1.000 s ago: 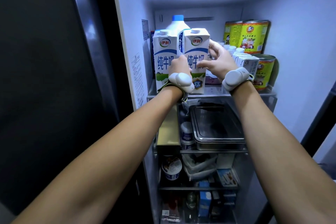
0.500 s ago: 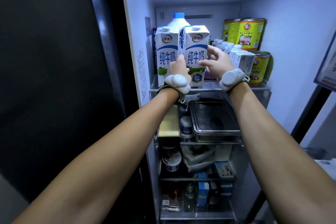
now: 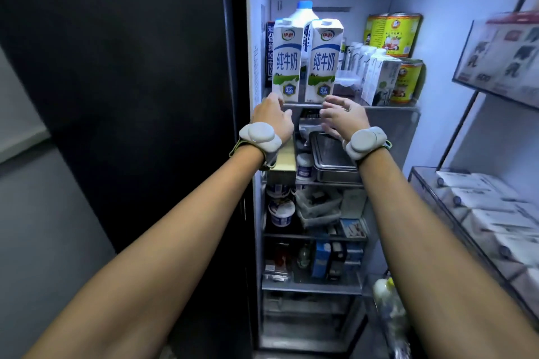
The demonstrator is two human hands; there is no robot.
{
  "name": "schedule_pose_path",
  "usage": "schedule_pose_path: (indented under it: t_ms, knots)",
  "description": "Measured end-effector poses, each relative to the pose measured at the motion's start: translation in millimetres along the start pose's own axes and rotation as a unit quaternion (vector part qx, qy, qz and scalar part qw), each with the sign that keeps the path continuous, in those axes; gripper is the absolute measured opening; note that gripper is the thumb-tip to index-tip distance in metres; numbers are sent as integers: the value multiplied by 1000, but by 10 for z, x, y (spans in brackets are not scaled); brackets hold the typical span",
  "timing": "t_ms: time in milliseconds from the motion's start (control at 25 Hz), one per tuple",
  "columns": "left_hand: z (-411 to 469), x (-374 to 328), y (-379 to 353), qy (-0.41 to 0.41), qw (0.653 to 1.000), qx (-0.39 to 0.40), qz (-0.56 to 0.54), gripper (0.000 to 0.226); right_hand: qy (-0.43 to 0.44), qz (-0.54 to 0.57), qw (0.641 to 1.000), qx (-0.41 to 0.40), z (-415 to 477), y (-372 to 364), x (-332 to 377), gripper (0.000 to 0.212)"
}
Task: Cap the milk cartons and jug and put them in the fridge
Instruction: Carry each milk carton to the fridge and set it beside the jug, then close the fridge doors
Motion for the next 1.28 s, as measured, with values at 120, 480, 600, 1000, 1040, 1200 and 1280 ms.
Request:
schedule_pose_path:
  t_ms: [120,480,600,1000,1040,1200,1280]
  knots:
    - [-469,-25,140,-6,1000,-8,-19,23,-15,12,1000,9,-470,26,-98,27]
    - [-1558,-22,350,57,997,-30,-43,21,-81,4,996,20,-1481,194,-347,20]
    - [-1969,-6,392,90,994,-40,-40,20,-91,13,995,36,-1797,189,-448,19]
    - [-3443,-189,606,182,982,-50,3,21,-155,-10,982,105,-3104,469,-857,20]
    - [-3543,-204,613,184,982,-48,6,22,-158,-18,982,106,-3218,525,-884,21]
    - [-4012,-348,584,188,982,-27,-9,22,-166,-31,981,93,-3750,874,-940,26]
    - [-4212,-395,477,193,981,-4,-19,21,-163,-28,983,80,-3955,1055,-908,27]
Point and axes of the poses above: each hand's wrist, its own z-axis towards the middle knuckle, its own y-axis out of the back of the hand, x = y × z, the point moved 5 cm from there along z, towards the middle knuckle
